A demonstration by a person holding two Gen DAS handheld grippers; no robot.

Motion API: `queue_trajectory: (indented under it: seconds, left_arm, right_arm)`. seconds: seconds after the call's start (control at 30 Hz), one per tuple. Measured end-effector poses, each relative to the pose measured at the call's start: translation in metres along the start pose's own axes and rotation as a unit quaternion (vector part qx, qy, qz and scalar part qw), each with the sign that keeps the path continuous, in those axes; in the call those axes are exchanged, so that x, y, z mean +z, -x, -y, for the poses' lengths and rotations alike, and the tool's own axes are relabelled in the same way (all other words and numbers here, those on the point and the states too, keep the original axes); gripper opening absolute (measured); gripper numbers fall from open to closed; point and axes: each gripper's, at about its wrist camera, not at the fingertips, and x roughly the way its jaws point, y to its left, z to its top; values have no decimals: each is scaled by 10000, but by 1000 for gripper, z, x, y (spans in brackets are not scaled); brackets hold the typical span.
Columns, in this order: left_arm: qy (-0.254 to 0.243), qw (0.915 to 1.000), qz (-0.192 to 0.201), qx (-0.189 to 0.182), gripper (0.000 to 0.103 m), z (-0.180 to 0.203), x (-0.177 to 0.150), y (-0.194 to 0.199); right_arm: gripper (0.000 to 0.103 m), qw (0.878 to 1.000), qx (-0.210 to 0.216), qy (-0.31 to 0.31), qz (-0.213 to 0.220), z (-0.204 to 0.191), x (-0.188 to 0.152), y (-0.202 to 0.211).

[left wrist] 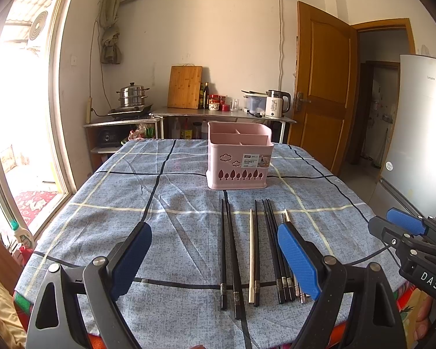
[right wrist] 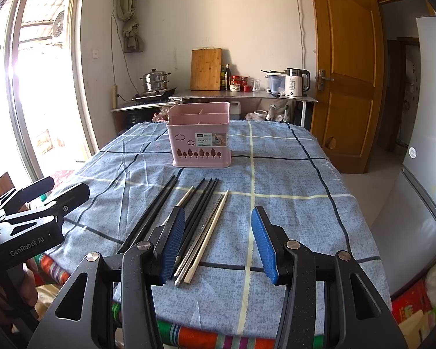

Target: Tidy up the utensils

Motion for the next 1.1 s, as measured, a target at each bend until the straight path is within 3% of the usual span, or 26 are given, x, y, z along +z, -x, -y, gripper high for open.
queue_trajectory:
  seconds: [0.73,0.97,1.1]
  left_arm:
    - [17,9998,-146,-112,88,-2,1,-16]
    - [70,9988,-461,-177,88,-6,-2,-47]
    - [155,9953,-900,-332,87,-13,-6,-78]
  right_arm:
    - [49,9999,9,-14,-139,2,2,-13]
    - [49,9995,16,-42,-323,5,3,-33]
    - [49,9988,16,-66,-480,7,4,-50]
